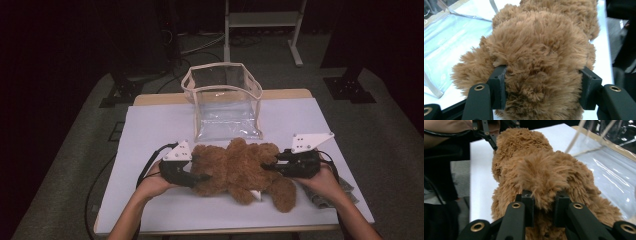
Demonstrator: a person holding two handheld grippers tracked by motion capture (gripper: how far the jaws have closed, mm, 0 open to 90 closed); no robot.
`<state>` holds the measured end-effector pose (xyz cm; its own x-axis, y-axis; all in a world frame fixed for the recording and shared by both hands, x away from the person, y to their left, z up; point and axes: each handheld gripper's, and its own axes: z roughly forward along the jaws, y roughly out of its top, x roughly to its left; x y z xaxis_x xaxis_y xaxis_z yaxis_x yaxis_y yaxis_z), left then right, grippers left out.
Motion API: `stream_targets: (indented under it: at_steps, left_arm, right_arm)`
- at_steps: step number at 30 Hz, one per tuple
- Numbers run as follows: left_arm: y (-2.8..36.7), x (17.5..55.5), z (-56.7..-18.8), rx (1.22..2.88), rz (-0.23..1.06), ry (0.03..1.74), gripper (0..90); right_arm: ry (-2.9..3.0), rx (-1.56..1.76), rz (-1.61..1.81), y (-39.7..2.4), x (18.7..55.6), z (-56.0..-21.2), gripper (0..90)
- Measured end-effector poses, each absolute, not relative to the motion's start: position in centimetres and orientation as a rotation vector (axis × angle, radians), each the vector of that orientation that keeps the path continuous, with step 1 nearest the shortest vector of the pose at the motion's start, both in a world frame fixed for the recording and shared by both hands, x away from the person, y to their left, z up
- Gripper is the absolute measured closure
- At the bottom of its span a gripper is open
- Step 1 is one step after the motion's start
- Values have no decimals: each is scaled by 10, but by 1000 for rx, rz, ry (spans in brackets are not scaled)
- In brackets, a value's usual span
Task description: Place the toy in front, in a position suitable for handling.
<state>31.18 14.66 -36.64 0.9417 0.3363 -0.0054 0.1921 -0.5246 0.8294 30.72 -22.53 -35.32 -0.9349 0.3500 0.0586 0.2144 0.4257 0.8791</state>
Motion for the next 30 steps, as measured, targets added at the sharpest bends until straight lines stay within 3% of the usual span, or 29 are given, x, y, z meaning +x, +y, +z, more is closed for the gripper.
stream_targets:
  at_steps: [7, 14, 21, 30]
  left_arm:
    - [159, 309, -370, 2196, 154, 443, 345]
    - [170, 313, -381, 2143, 203, 466, 195]
    - [156, 311, -378, 2188, 251, 400, 215]
    - [160, 313, -379, 2197, 224, 411, 217]
  right_arm:
    - [2603, 504, 1524, -214, 309, -359, 731]
    - [2613, 488, 1549, -205, 317, -382, 626]
    - [2566, 435, 1547, -226, 313, -375, 522]
    - [2520, 483, 1500, -259, 334, -390, 468]
